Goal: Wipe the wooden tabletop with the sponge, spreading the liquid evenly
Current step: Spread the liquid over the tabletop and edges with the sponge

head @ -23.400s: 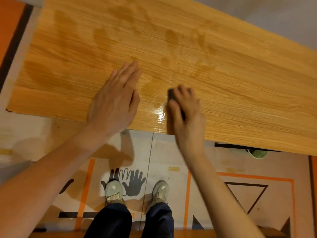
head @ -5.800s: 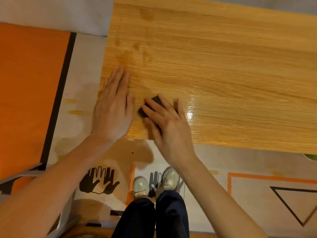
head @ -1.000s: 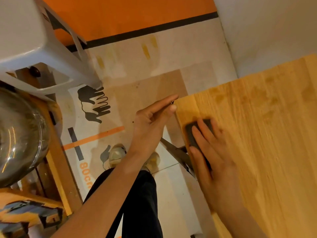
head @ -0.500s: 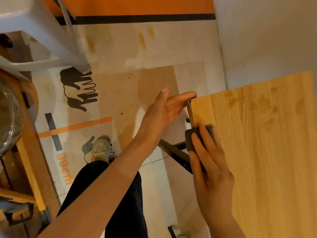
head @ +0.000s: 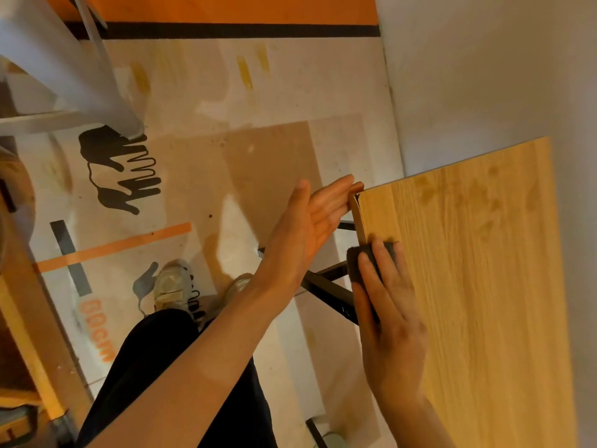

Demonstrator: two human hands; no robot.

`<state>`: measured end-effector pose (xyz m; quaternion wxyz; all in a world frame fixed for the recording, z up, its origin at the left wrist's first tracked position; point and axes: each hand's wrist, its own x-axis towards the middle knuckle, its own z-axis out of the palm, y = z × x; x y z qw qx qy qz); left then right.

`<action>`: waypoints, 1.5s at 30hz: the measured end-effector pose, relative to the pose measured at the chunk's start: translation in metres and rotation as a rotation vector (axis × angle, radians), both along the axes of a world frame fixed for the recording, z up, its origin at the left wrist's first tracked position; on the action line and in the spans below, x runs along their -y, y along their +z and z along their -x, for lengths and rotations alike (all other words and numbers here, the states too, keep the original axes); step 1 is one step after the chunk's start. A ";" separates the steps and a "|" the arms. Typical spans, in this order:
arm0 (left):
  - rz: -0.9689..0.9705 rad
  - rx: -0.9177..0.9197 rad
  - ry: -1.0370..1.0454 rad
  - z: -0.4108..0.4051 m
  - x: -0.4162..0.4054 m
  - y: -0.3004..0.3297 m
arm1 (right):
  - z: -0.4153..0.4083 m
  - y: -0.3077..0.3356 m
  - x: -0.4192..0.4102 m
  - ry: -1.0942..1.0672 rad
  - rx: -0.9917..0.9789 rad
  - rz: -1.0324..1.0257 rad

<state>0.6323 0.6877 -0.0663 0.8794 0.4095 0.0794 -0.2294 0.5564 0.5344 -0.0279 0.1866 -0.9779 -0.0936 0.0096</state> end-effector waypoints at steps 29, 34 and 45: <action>-0.650 -0.009 0.445 0.027 0.070 0.017 | -0.117 0.013 0.000 0.212 -0.085 -0.119; -0.718 0.014 0.418 0.022 0.074 0.016 | -0.151 0.018 0.048 0.169 -0.069 0.023; -1.097 0.267 0.266 0.017 0.068 0.024 | -0.139 0.020 0.058 0.101 -0.121 -0.119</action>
